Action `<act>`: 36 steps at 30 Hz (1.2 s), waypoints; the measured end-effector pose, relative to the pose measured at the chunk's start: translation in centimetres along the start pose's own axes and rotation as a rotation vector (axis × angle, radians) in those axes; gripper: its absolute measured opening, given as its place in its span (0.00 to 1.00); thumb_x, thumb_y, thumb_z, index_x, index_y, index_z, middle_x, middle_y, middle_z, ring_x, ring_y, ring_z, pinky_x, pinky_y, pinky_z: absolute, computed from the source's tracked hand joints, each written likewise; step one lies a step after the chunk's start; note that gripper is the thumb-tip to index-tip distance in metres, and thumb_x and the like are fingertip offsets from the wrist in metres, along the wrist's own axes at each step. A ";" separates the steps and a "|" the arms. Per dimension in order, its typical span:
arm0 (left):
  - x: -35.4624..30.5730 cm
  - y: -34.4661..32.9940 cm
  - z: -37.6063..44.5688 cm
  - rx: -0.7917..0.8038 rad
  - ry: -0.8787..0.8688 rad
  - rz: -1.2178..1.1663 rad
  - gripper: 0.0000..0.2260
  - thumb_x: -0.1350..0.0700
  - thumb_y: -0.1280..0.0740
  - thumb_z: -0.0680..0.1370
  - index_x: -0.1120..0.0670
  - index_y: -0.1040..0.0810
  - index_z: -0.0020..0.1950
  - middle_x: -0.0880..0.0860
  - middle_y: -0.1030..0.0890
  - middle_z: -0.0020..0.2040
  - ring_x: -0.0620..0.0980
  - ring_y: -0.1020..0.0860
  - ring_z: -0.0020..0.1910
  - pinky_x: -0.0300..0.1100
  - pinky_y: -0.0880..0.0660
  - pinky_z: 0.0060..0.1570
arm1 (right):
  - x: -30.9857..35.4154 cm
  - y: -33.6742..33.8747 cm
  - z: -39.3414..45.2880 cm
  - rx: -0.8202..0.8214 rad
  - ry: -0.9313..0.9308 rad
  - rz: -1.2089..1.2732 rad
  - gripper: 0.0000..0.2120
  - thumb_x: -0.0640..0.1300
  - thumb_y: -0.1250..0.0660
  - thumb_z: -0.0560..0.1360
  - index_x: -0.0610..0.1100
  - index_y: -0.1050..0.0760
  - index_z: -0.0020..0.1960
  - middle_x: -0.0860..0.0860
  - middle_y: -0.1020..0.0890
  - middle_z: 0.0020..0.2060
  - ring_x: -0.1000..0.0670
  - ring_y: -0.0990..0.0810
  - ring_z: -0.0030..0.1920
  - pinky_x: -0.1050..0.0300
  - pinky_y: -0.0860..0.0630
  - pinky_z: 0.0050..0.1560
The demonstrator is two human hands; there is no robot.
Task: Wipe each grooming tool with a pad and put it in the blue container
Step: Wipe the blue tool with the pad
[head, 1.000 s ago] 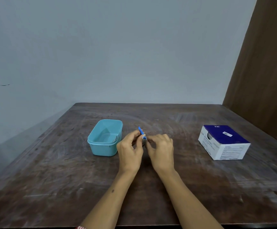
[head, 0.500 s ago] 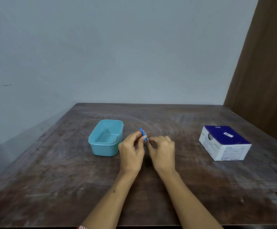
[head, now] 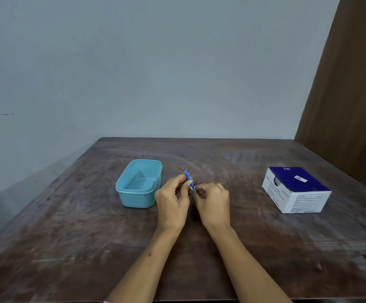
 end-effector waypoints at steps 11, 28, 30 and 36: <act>0.2 0.0 0.1 0.003 0.011 -0.003 0.08 0.64 0.32 0.74 0.58 0.18 0.51 0.51 0.16 0.43 0.45 0.19 0.41 0.42 0.20 0.40 | 0.0 0.1 0.1 0.007 0.002 -0.012 0.03 0.42 0.30 0.72 0.45 0.17 0.44 0.49 0.17 0.38 0.47 0.25 0.44 0.53 0.30 0.47; 0.0 0.2 0.2 -0.010 0.001 0.008 0.08 0.64 0.32 0.74 0.58 0.18 0.51 0.51 0.16 0.42 0.44 0.19 0.40 0.39 0.22 0.39 | 0.2 -0.1 0.2 0.005 0.027 0.008 0.04 0.41 0.29 0.71 0.45 0.17 0.45 0.49 0.17 0.38 0.47 0.24 0.44 0.52 0.29 0.47; 0.1 0.2 0.2 -0.014 0.006 0.005 0.08 0.64 0.32 0.74 0.58 0.18 0.51 0.51 0.16 0.42 0.45 0.19 0.41 0.38 0.22 0.39 | 0.5 0.2 0.1 -0.034 0.059 0.030 0.03 0.41 0.27 0.70 0.45 0.17 0.43 0.49 0.18 0.36 0.47 0.24 0.41 0.54 0.30 0.44; -0.1 0.2 0.2 -0.021 0.002 0.009 0.07 0.65 0.32 0.74 0.59 0.18 0.51 0.51 0.16 0.42 0.44 0.20 0.41 0.33 0.23 0.39 | -0.3 -0.2 0.1 0.035 -0.019 -0.020 0.04 0.43 0.31 0.73 0.46 0.17 0.45 0.49 0.17 0.39 0.47 0.24 0.45 0.50 0.28 0.49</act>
Point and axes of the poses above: each hand's wrist, its own z-axis towards the middle knuckle, its own y-axis out of the back of the hand, x = y × z, the point moved 8 cm from there along z, towards the middle knuckle
